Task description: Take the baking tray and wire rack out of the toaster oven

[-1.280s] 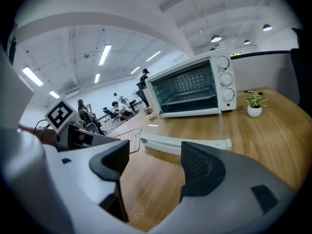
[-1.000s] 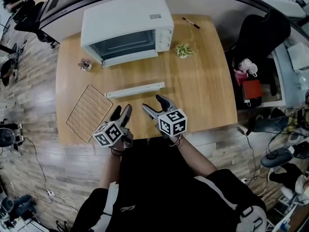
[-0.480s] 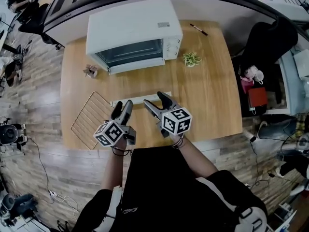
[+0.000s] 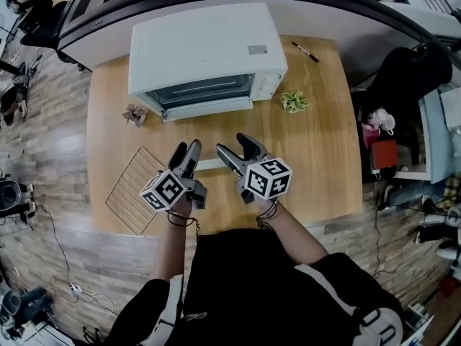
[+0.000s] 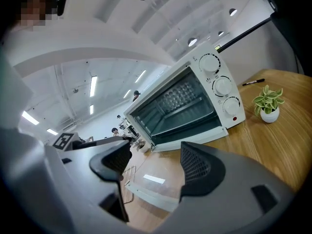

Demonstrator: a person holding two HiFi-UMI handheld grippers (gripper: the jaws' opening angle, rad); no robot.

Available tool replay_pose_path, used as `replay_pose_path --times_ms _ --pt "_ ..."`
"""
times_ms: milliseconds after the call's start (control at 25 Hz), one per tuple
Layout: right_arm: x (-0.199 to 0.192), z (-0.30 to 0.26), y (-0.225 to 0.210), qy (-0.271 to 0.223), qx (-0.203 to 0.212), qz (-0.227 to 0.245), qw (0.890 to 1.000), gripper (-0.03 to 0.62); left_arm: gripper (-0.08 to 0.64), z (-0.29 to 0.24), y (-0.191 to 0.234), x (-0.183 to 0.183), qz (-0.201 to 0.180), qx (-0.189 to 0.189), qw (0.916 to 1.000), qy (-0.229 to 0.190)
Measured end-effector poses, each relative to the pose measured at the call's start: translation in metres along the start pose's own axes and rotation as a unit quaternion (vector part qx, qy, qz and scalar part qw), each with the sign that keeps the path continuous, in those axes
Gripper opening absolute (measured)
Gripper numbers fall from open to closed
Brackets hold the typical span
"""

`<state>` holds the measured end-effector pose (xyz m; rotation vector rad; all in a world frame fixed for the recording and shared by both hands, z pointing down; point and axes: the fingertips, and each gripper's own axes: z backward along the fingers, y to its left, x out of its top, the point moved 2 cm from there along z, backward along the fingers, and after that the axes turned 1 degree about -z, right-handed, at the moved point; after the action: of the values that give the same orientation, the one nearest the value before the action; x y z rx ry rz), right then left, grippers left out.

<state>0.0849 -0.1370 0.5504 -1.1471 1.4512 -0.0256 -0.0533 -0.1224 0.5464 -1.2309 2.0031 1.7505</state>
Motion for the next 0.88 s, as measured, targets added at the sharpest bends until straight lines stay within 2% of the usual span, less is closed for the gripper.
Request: replay_pose_path --times_ms 200,520,720,880 --pt "0.016 -0.025 -0.011 -0.004 -0.004 -0.020 1.000 0.334 0.293 -0.024 0.010 0.015 0.015 -0.002 0.9999 -0.001" --pt "0.031 -0.066 -0.037 -0.017 -0.011 -0.080 0.997 0.330 0.293 -0.059 0.035 0.031 0.053 -0.011 0.9985 -0.011" --pt "0.043 -0.087 -0.051 -0.029 -0.026 -0.064 0.997 0.324 0.293 -0.082 0.059 0.037 0.053 0.002 0.9985 -0.014" --pt "0.046 -0.104 -0.067 -0.035 -0.034 -0.105 0.993 0.324 0.293 -0.095 0.073 0.044 0.073 0.009 0.9970 -0.022"
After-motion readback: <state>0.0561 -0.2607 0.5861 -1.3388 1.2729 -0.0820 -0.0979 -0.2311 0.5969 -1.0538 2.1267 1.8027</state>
